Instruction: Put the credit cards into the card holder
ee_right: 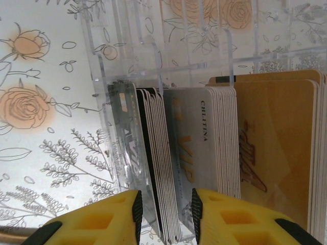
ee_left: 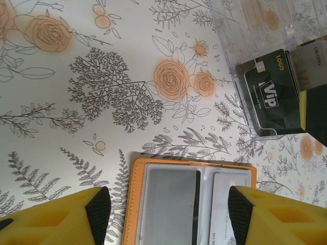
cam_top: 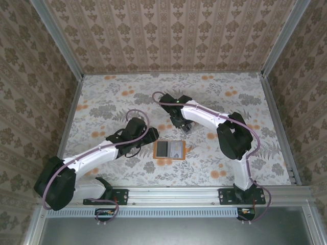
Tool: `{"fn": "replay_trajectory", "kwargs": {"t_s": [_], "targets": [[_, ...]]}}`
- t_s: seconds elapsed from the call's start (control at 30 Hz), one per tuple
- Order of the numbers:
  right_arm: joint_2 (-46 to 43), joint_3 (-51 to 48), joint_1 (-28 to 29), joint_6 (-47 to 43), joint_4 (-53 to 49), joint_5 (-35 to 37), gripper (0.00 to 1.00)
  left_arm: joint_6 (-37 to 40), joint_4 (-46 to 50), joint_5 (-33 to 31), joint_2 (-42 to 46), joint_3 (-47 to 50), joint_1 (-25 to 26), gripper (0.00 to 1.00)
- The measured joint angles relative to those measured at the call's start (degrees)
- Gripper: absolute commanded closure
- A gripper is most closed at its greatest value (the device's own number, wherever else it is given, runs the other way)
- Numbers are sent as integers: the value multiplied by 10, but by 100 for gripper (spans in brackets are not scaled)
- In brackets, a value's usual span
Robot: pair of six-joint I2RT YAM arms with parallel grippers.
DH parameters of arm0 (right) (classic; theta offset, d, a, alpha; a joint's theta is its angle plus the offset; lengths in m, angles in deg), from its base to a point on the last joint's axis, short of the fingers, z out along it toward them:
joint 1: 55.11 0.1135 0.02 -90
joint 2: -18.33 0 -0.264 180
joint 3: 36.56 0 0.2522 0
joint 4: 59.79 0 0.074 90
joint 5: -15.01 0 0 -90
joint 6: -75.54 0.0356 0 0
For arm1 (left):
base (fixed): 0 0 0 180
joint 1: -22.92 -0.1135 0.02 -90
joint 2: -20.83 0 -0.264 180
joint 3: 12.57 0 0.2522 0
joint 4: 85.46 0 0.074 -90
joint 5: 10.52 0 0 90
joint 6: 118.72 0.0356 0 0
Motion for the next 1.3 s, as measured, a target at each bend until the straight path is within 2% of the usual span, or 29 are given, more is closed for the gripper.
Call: {"fn": "replay_trajectory", "kwargs": {"t_s": [0.67, 1.2, 1.3], "targets": [[54, 13, 35, -14, 0, 121, 65, -3, 2, -2, 9, 15, -8, 34], [54, 13, 37, -16, 1, 152, 93, -10, 4, -2, 18, 17, -10, 34], [54, 13, 37, -16, 1, 152, 93, -12, 4, -2, 18, 17, -11, 34]]}}
